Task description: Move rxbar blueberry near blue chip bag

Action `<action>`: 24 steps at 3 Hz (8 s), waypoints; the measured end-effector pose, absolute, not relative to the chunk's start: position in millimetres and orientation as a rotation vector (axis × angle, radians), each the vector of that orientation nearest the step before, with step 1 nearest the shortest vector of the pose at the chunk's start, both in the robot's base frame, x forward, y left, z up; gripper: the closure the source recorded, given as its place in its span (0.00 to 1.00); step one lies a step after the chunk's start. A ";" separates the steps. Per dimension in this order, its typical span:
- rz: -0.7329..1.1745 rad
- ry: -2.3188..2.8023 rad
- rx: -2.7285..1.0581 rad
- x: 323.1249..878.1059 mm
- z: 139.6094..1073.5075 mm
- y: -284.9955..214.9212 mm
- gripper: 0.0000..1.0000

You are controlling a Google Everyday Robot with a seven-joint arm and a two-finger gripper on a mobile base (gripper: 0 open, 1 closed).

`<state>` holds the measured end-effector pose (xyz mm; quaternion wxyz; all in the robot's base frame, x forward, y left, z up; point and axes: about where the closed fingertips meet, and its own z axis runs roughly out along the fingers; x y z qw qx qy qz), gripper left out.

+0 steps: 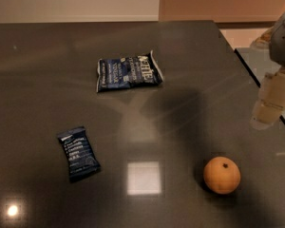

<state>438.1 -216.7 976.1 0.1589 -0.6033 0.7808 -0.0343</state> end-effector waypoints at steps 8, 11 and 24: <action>0.425 1.658 -2.031 414.4 923.0 41.5 0.00; 0.489 1.501 -2.190 369.1 872.8 135.2 0.00; 0.137 1.933 -1.853 575.6 872.7 -72.9 0.57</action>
Offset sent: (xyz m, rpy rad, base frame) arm 0.0065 0.0350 0.0001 0.1343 0.0384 0.0886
